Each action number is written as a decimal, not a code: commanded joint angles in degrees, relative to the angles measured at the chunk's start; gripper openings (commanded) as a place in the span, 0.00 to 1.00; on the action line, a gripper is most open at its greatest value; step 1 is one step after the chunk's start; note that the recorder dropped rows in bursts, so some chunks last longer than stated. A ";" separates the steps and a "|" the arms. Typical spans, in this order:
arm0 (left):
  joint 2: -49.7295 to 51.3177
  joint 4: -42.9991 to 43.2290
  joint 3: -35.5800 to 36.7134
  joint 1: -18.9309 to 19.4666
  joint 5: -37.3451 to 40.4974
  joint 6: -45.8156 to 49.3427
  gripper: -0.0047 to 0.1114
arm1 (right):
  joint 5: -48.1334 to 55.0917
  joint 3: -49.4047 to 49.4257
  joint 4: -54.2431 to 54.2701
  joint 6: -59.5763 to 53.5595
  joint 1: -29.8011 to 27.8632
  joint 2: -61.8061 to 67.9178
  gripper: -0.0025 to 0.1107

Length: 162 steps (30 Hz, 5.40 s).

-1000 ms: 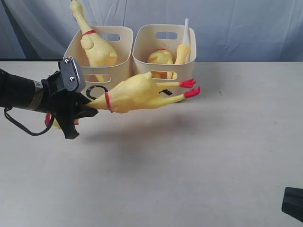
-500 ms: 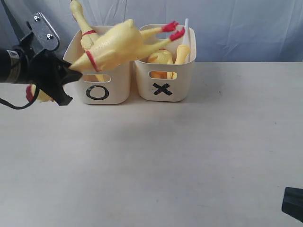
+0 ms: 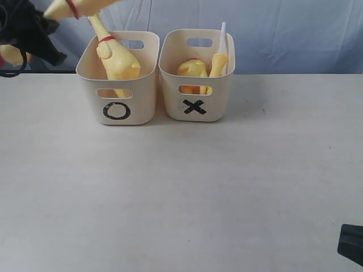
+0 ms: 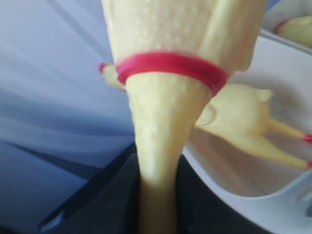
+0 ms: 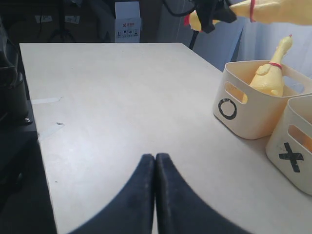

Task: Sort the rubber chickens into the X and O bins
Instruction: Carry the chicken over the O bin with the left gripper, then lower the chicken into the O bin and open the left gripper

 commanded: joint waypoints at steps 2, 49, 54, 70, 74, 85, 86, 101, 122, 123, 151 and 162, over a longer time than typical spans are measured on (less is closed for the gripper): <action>-0.68 -1.28 -1.81 -0.12 9.15 3.63 0.04 | -0.49 0.39 0.20 0.05 -0.28 -0.32 0.02; 15.62 -64.86 -28.99 -13.64 58.09 74.68 0.04 | -0.28 0.39 0.35 0.05 -0.28 -0.32 0.02; 16.88 -54.95 -30.63 -16.20 58.20 73.78 0.04 | -0.28 0.39 0.35 0.05 -0.28 -0.32 0.02; 20.95 -42.51 -30.63 -20.83 58.25 74.03 0.04 | -0.12 0.39 0.36 0.05 -0.28 -0.32 0.02; 21.44 -41.97 -30.63 -20.83 58.95 74.03 0.04 | -0.12 0.39 0.36 0.05 -0.28 -0.32 0.02; 22.08 -39.82 -30.63 -20.83 58.65 74.49 0.04 | -0.12 0.39 0.36 0.05 -0.28 -0.32 0.02; 22.08 -39.33 -30.63 -20.83 58.82 74.49 0.04 | -0.12 0.39 0.36 0.05 -0.28 -0.32 0.02; 22.08 -33.21 -30.63 -24.21 56.58 77.07 0.23 | -0.12 0.39 0.36 0.05 -0.28 -0.32 0.02; 22.08 -33.21 -30.63 -24.71 54.37 76.32 0.53 | -0.12 0.39 0.36 0.05 -0.28 -0.32 0.02; 22.08 -33.21 -30.63 -24.71 53.83 75.71 0.57 | -0.12 0.39 0.36 0.05 -0.28 -0.32 0.02; 19.99 -28.66 -30.63 -24.71 52.50 72.07 0.66 | -0.24 0.39 0.45 0.05 -0.28 -0.32 0.02; 19.90 -27.10 -30.63 -24.71 47.61 68.26 0.66 | -0.24 0.39 0.45 0.05 -0.28 -0.32 0.02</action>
